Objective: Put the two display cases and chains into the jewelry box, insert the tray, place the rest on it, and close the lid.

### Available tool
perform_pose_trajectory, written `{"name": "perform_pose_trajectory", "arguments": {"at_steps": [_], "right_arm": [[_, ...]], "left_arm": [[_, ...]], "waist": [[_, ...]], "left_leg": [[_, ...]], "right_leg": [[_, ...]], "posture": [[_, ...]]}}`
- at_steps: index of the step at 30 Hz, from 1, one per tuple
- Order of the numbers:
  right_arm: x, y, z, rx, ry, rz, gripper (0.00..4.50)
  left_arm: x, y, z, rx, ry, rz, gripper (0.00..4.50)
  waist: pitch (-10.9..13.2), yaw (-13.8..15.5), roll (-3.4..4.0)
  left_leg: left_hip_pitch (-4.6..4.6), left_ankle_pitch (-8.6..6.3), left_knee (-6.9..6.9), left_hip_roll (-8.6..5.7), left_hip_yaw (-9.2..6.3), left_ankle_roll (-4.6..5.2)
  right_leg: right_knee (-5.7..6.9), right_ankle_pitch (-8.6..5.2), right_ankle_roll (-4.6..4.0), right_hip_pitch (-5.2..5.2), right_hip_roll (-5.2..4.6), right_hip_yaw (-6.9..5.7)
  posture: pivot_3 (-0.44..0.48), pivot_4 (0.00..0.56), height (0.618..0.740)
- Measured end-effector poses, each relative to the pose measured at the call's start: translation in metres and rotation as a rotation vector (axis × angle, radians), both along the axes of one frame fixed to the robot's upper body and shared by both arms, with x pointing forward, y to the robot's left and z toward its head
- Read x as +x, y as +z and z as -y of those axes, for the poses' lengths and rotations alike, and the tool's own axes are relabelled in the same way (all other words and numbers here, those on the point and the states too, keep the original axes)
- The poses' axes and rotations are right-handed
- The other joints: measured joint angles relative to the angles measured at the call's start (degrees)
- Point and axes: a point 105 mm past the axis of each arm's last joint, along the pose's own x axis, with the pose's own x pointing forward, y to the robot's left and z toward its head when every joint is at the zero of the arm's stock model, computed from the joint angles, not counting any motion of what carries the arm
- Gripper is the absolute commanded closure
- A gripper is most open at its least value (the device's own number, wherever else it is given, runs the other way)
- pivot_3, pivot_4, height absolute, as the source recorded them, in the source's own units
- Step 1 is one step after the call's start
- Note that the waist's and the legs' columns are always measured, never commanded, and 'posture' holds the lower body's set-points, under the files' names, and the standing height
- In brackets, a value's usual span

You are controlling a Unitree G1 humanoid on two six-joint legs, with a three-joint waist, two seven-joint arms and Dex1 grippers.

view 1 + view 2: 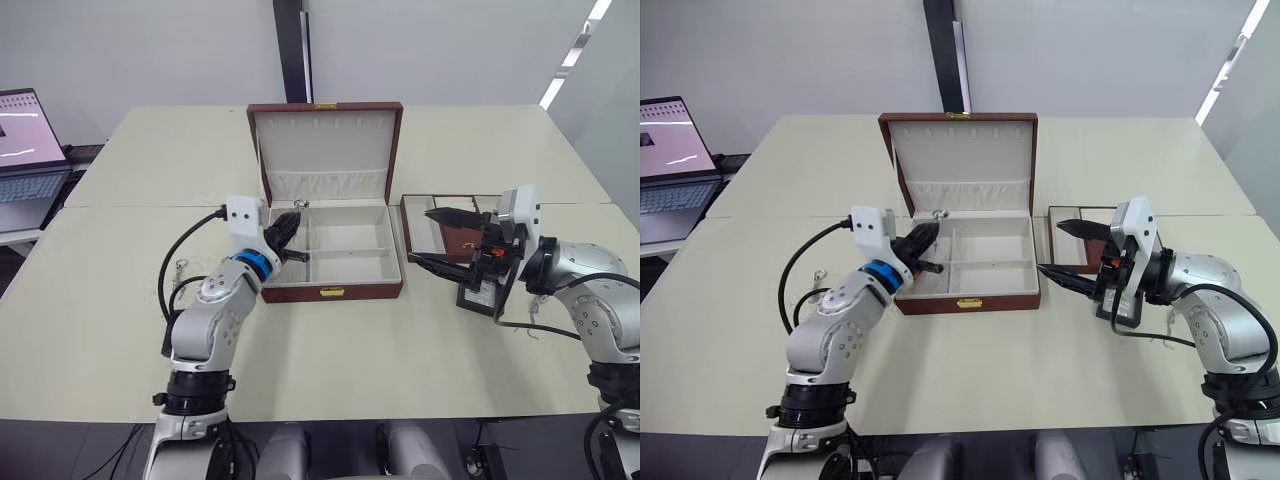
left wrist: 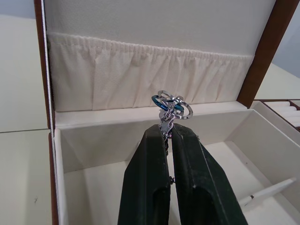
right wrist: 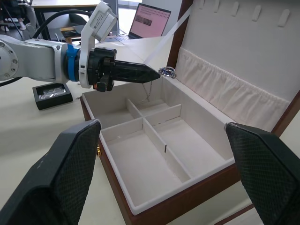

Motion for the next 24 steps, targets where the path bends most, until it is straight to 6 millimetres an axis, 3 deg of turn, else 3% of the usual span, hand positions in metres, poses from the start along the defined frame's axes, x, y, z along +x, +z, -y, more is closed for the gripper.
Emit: {"name": "perform_pose_trajectory", "arguments": {"at_steps": [5,21,24], "right_arm": [[-0.0007,-0.0022,0.0003,-0.001,-0.006,-0.008,0.0],[-0.0015,-0.0019,-0.0004,-0.002,-0.014,-0.004,0.0],[-0.0015,-0.0018,-0.0005,-0.002,-0.014,-0.004,0.0]], "left_arm": [[0.0052,-0.0093,-0.0043,0.022,0.024,-0.025,4.47],[0.0076,-0.009,-0.0078,0.021,0.037,-0.021,4.47],[0.0078,-0.0082,-0.009,0.017,0.042,-0.017,3.67]], "waist": [[0.01,0.03,-0.01],[0.01,0.02,-0.01],[0.01,0.02,-0.01]], "left_leg": [[-0.01,0.0,0.01,-0.02,-0.01,0.0],[-0.01,0.0,0.0,-0.02,-0.02,-0.01],[-0.01,0.0,0.0,-0.02,-0.02,-0.01]], "right_leg": [[-0.01,0.0,0.0,0.0,-0.01,0.0],[-0.01,0.0,0.0,0.0,-0.02,-0.01],[-0.01,0.0,0.0,0.0,-0.02,-0.01]], "posture": [[0.0,0.15,0.74],[0.0,0.15,0.74],[0.0,0.15,0.74]]}}
